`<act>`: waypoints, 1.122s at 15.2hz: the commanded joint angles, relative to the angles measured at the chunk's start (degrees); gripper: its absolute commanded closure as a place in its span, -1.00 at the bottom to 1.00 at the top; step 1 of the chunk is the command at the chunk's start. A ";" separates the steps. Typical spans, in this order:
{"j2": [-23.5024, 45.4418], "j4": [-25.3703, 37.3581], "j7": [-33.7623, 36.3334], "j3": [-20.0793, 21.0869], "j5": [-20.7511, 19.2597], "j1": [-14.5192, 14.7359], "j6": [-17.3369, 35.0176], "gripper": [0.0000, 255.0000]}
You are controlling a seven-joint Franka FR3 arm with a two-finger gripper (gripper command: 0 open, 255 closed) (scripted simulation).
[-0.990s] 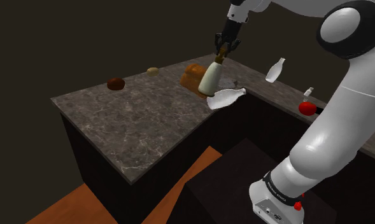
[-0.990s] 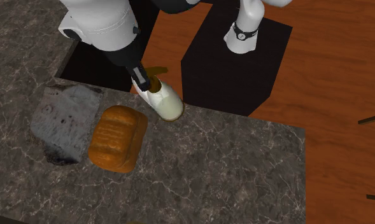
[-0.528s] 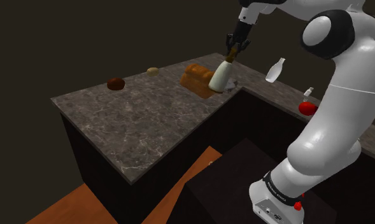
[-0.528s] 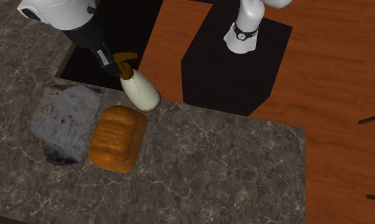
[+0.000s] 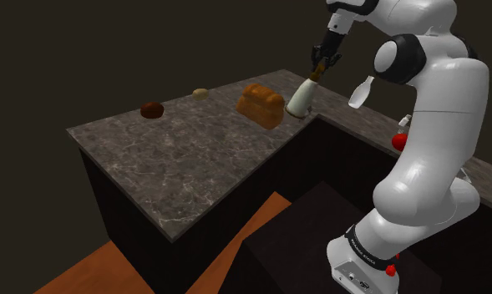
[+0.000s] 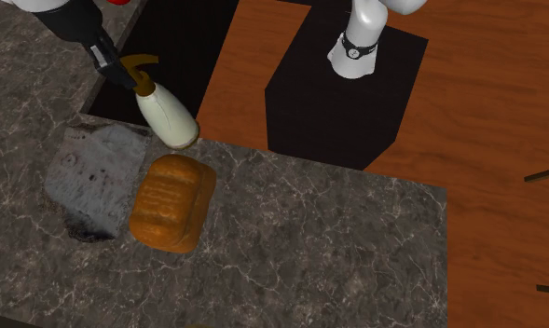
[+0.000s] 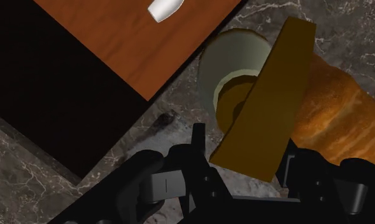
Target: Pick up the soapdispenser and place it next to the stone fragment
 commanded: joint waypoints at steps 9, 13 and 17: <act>-1.32 -9.10 -1.24 -0.18 -0.12 0.21 7.74 1.00; -1.57 -12.59 -1.43 -0.15 -0.12 0.47 10.96 1.00; -1.53 -15.61 -1.62 -0.10 -0.05 0.66 14.01 1.00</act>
